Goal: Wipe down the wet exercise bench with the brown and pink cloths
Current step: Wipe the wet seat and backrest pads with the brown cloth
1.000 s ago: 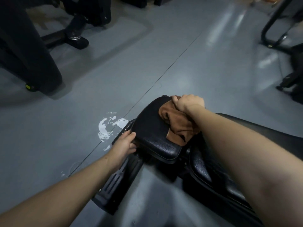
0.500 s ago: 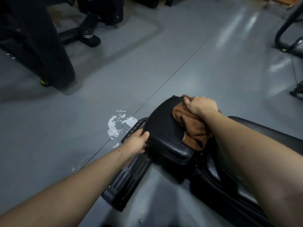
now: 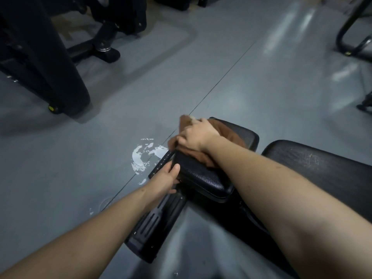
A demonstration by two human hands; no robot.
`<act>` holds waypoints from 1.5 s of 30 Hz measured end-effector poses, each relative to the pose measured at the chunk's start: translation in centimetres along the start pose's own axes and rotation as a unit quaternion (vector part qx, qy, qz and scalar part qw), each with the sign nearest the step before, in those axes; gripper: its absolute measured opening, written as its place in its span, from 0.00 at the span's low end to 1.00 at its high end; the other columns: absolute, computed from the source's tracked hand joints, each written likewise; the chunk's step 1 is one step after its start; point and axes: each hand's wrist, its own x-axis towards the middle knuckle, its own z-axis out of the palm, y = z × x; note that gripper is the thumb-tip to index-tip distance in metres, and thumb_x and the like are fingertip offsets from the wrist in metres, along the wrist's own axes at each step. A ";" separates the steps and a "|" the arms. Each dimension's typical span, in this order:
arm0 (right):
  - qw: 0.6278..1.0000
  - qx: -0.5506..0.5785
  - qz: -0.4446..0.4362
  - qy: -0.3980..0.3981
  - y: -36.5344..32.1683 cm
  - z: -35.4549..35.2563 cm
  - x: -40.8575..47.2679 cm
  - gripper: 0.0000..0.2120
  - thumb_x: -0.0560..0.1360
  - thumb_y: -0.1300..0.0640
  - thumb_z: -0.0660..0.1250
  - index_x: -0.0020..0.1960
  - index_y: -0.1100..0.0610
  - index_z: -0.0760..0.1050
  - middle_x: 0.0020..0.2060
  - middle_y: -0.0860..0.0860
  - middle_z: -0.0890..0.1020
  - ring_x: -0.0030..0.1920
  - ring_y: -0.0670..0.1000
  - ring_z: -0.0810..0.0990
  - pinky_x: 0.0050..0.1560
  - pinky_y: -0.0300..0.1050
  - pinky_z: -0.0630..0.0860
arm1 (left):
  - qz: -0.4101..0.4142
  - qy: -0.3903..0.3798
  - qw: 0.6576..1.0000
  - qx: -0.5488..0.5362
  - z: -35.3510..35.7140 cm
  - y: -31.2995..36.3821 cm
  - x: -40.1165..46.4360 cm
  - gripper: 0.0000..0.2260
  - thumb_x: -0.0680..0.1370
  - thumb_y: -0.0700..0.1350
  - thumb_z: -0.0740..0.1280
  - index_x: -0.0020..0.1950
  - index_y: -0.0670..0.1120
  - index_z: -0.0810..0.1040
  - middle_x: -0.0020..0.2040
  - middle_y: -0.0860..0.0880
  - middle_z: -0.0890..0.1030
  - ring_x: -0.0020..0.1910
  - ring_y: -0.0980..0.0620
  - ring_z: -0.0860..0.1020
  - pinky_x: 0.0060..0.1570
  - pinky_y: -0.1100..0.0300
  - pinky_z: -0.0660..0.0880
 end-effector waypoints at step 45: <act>0.812 0.327 0.467 0.129 -6.3 1.7 -13.0 0.36 0.79 0.47 0.62 0.80 0.63 0.55 0.80 0.64 0.52 0.74 0.70 0.59 0.73 0.63 0.60 | 0.055 0.079 0.973 0.211 -0.3 1.4 -0.9 0.25 0.82 0.45 0.64 0.78 0.47 0.60 0.72 0.46 0.74 0.70 0.45 0.72 0.71 0.48 0.67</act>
